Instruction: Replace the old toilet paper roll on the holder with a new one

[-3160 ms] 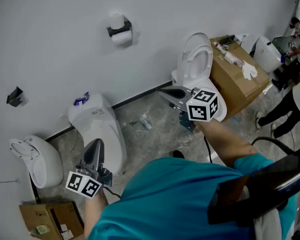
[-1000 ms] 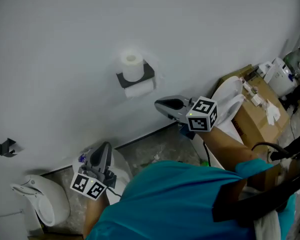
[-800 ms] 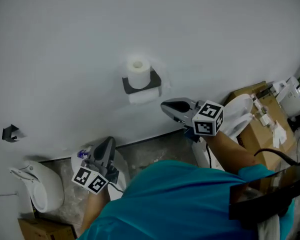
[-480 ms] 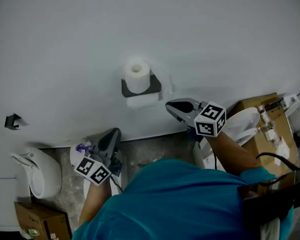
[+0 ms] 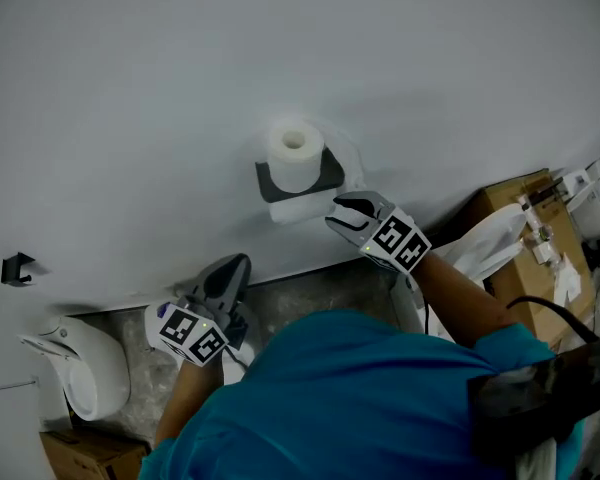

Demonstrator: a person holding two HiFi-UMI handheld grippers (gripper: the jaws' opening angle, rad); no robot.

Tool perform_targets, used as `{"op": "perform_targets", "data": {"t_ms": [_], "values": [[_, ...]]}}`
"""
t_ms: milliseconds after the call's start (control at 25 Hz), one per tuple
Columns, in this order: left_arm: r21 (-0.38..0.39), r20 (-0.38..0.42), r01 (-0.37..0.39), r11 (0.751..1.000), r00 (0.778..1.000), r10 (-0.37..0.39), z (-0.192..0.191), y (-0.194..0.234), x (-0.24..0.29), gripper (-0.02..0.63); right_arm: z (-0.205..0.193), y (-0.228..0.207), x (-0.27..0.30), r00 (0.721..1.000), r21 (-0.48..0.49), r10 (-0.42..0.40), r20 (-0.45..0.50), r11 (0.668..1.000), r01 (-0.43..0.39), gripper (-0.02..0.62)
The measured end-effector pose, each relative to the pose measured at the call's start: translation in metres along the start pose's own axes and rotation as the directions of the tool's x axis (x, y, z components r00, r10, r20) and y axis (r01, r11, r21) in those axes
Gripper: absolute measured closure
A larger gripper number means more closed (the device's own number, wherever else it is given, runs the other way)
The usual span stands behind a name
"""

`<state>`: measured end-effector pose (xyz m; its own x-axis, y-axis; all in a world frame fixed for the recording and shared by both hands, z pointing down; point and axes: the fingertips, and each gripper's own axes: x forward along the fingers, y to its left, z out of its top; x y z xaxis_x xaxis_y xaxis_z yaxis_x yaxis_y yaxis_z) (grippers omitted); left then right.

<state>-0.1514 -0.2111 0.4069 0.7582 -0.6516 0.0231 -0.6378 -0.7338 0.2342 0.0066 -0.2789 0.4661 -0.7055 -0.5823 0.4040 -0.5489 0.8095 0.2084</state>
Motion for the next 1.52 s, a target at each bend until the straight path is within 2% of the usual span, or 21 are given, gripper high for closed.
{"op": "perform_targets", "data": {"t_ms": [80,120,200,320,480,600,880,960,1160,1520], "values": [[-0.005,-0.005,0.014,1.000,1.000,-0.014,0.001,0.007,0.000,0.598,-0.008,0.001,0.015,0.996,-0.145,-0.050,-0.075,0.989,0.038,0.421],[-0.007,-0.006,0.021,1.000,1.000,-0.021,0.000,0.009,0.000,0.598,-0.014,0.002,0.022,0.991,-0.226,-0.077,-0.111,0.973,0.050,0.404],[-0.012,-0.013,0.032,0.999,0.999,-0.033,-0.005,0.013,0.001,0.598,-0.027,0.003,0.037,0.976,-0.377,-0.138,-0.170,0.924,0.065,0.370],[-0.025,-0.026,0.021,0.999,0.999,-0.022,-0.008,0.014,-0.002,0.598,-0.042,-0.001,0.053,0.949,-0.555,-0.241,-0.205,0.827,0.090,0.342],[-0.026,-0.019,0.006,1.000,1.000,-0.006,-0.012,0.013,-0.010,0.598,-0.053,-0.011,0.069,0.906,-0.714,-0.367,-0.211,0.691,0.114,0.309],[-0.027,-0.022,-0.010,1.000,1.000,0.010,-0.014,0.010,-0.018,0.598,-0.056,-0.014,0.080,0.884,-0.762,-0.422,-0.203,0.635,0.128,0.291],[-0.029,-0.039,-0.063,0.998,0.997,0.062,-0.016,0.007,-0.033,0.598,-0.055,-0.023,0.096,0.853,-0.804,-0.493,-0.169,0.570,0.170,0.287],[-0.029,-0.036,-0.072,0.997,0.997,0.071,-0.016,0.007,-0.036,0.598,-0.053,-0.026,0.096,0.853,-0.809,-0.499,-0.154,0.559,0.181,0.344],[-0.031,-0.032,-0.089,0.996,0.996,0.088,-0.017,0.008,-0.043,0.598,-0.050,-0.029,0.093,0.853,-0.811,-0.503,-0.139,0.552,0.194,0.409],[-0.036,-0.032,-0.080,0.996,0.996,0.079,-0.017,0.008,-0.038,0.598,-0.055,-0.044,0.081,0.830,-0.811,-0.536,-0.154,0.549,0.204,0.440]]}}
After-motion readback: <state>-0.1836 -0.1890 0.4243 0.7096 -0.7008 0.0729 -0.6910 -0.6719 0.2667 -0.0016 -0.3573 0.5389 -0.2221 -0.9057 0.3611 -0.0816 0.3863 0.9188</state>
